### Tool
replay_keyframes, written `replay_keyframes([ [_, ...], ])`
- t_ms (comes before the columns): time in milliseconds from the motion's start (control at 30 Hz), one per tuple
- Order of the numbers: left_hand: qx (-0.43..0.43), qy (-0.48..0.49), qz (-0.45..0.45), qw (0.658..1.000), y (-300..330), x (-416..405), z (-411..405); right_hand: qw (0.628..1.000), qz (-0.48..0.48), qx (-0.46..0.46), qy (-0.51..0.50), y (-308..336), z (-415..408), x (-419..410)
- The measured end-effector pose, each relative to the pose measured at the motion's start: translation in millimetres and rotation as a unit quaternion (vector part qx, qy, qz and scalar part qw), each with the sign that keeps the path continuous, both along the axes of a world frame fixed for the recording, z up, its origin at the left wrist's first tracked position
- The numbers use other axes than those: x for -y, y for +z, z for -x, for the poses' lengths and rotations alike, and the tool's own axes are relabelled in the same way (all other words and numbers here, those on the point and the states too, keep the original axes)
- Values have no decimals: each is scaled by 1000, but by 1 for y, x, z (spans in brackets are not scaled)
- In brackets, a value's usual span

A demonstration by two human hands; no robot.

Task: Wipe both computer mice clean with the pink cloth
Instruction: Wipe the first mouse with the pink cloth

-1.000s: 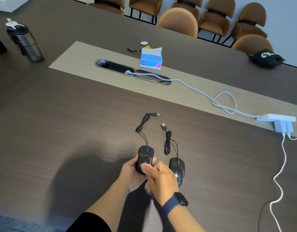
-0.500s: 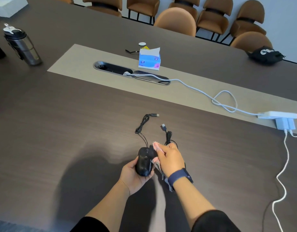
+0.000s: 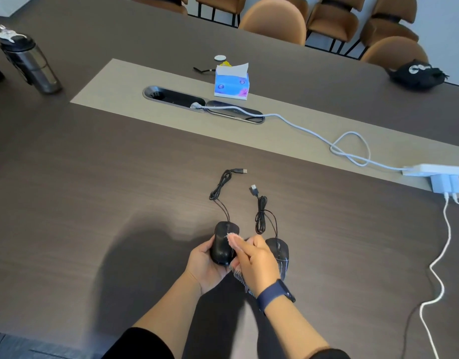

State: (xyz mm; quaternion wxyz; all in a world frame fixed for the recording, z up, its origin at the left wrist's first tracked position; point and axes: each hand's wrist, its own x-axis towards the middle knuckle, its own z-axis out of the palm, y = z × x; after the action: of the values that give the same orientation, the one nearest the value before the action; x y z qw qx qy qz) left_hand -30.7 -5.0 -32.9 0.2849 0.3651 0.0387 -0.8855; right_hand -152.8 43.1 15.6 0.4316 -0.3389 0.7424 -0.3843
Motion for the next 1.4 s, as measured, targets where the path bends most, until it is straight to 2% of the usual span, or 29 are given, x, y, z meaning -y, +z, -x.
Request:
replay_keyframes([
  [33,-4,-1,-6,1000,-1,0,0,999,-1,39,-21,1,-3,-4],
  [67,-10,-1,-13,1000,-3,1,-1,999,1,39,-13,1,-5,-8],
  [167,-26,4,-24,999,-4,2,-1,998,33,-51,34,-7,-8,-20],
  [267,-38,7,-27,999,-3,2,-1,994,19,-87,61,-11,-10,-30],
  [333,-49,9,-32,998,-3,2,-2,994,21,-95,45,-7,-15,-33],
  [467,-54,7,-28,998,-3,1,-3,999,8,-40,35,-7,-16,-39],
  [633,-49,7,-24,999,0,0,-4,994,13,-92,52,-6,-20,-44],
  [900,-46,4,-22,999,7,1,-5,995,-17,-60,72,1,-18,-51],
  [1000,-43,4,-7,999,10,2,-7,999,20,-14,28,19,-14,-54],
  [1100,-33,0,33,999,18,6,-13,995,47,65,-63,34,-2,-60],
  [1233,-5,-14,83,996,27,18,-25,979,31,167,-113,45,8,-75],
  [1400,116,9,128,985,22,29,-29,965,36,221,-135,54,8,-89],
])
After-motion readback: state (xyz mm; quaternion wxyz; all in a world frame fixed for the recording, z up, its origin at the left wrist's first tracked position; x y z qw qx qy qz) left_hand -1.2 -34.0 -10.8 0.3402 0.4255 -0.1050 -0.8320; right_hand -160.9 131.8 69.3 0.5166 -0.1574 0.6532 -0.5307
